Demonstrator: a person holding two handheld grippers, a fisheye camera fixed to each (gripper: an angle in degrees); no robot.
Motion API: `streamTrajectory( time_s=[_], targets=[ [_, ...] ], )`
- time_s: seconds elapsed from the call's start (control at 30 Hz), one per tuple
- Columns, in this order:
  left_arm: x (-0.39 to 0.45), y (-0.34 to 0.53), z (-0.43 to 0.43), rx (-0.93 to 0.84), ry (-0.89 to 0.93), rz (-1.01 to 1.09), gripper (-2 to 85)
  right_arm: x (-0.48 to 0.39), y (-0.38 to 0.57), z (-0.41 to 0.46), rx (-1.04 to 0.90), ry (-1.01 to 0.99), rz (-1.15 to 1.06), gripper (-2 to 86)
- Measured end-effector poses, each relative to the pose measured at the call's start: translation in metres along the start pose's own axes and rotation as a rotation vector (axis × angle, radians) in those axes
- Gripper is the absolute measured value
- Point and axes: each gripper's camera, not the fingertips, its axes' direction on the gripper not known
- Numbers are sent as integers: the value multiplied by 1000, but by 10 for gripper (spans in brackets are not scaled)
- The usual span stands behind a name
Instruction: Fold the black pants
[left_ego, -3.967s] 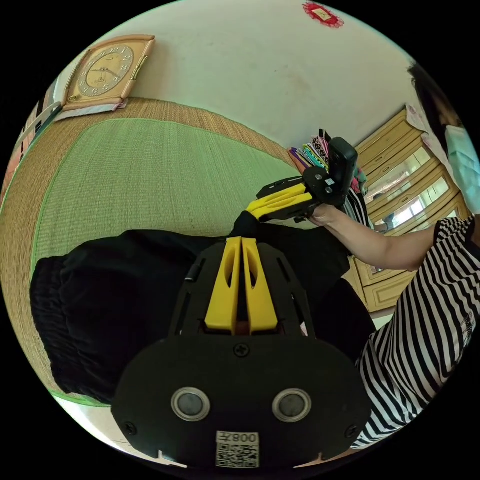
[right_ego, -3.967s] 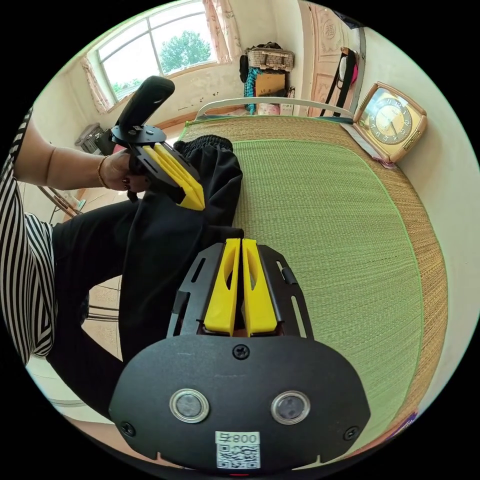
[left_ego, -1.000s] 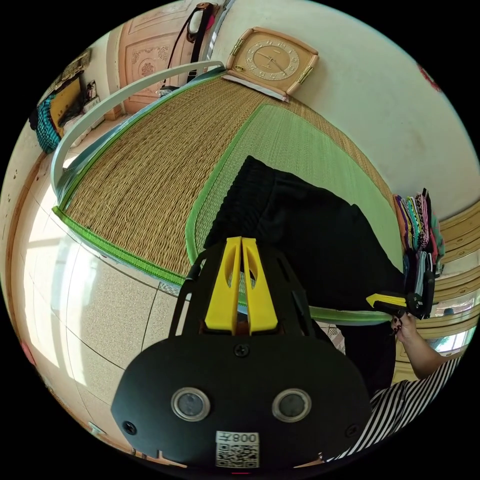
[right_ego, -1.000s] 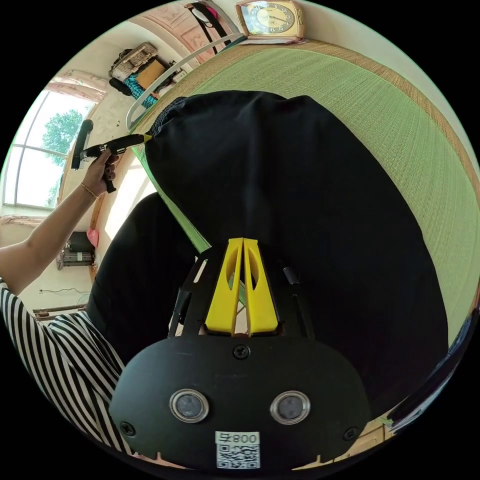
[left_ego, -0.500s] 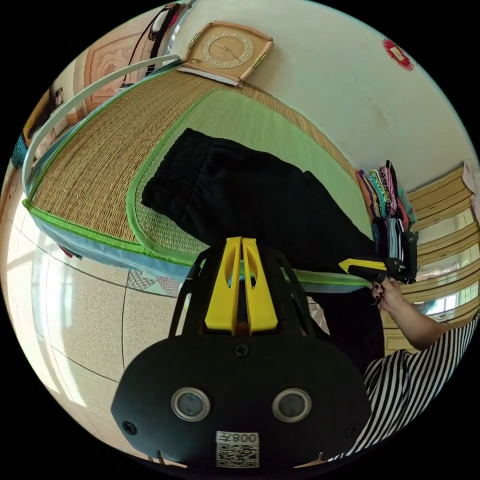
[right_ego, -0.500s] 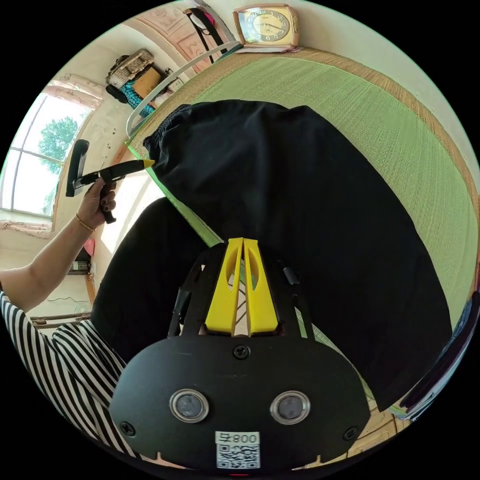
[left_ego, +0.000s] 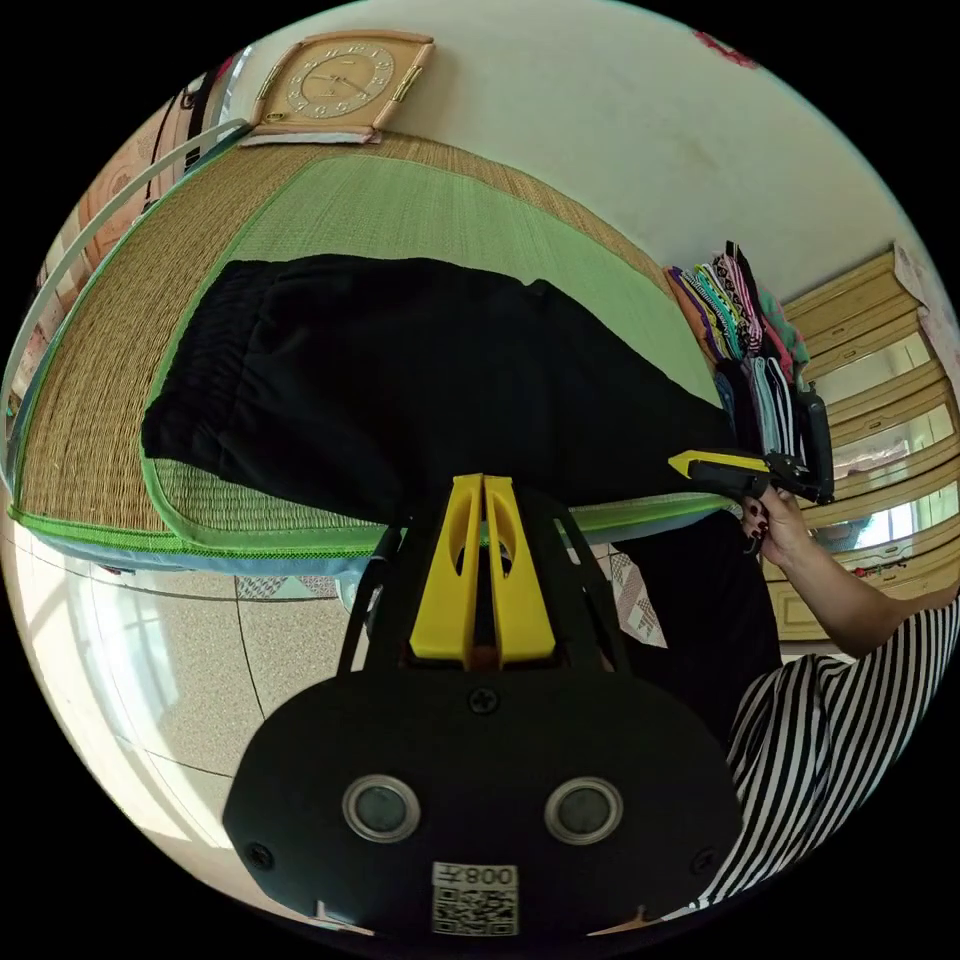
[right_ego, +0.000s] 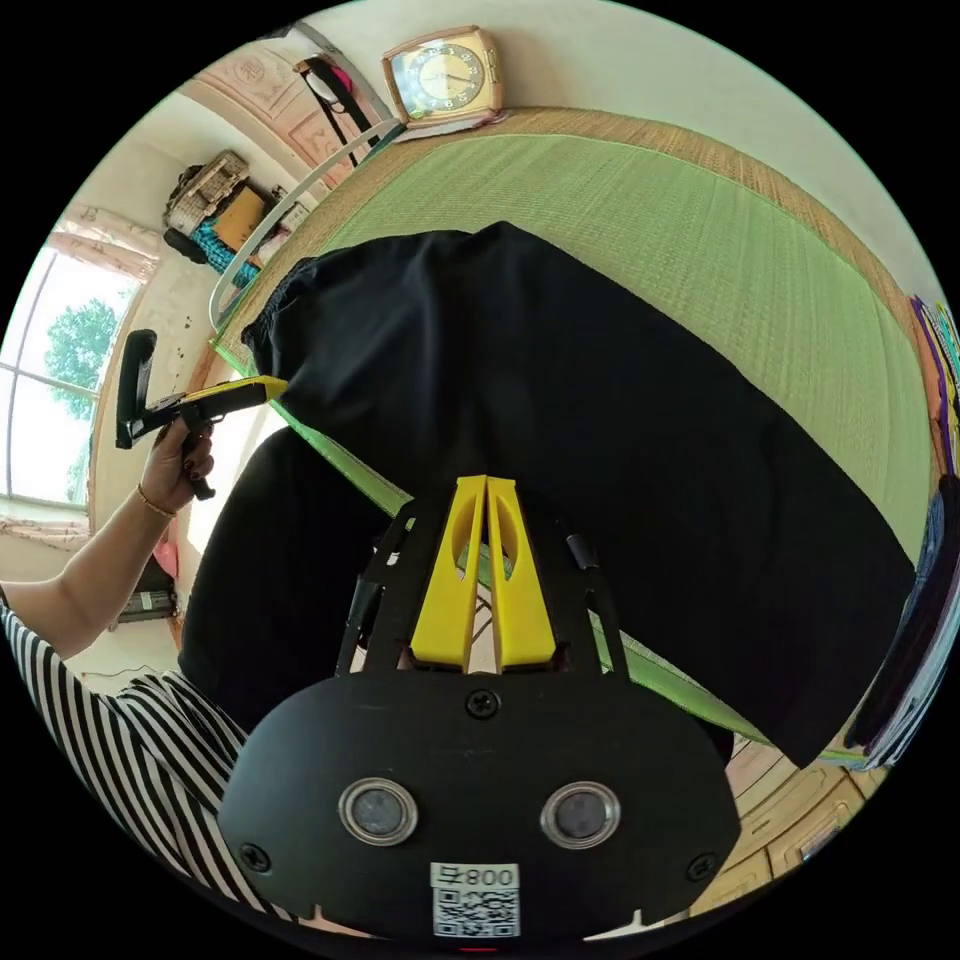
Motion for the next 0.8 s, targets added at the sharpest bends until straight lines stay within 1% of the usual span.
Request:
streamTrajectory(
  time_s=[0.03, 0.1, 0.13, 0.2, 0.3, 0.37, 0.43, 0.6, 0.7, 0.73, 0.8],
  targets=[
    [2, -5, 11, -53, -33, -3, 0, 9, 6, 1, -10, 18, 36, 0],
    [2, -8, 16, -32, -6, -21, 0, 18, 14, 5, -57, 43, 78, 0],
    [1, -11, 19, -32, 22, -54, 0, 20, 19, 0, -24, 12, 86, 0],
    [5, -15, 21, -10, 13, -68, 0, 19, 20, -9, 6, -2, 74, 0],
    [20, -32, 25, 32, 40, -26, 1, 17, 6, -24, 74, -1, 31, 0],
    [35, -57, 34, 73, 58, 6, 1, 16, -17, -32, 107, -5, -9, 0],
    [47, -81, 47, 76, 59, 27, 0, 14, -36, -33, 116, 20, -37, 1],
    [73, -144, 94, 31, 13, 66, 0, 7, -68, -20, 76, 65, -107, 1],
    [79, -171, 126, -35, -134, 64, 0, 8, -69, -6, 8, 147, -141, 1],
    [81, -177, 137, -58, -182, 103, 0, 12, -62, -5, 11, 153, -157, 1],
    [82, -181, 144, -24, -183, 105, 0, 23, -50, -12, 53, 142, -118, 1]
  ],
)
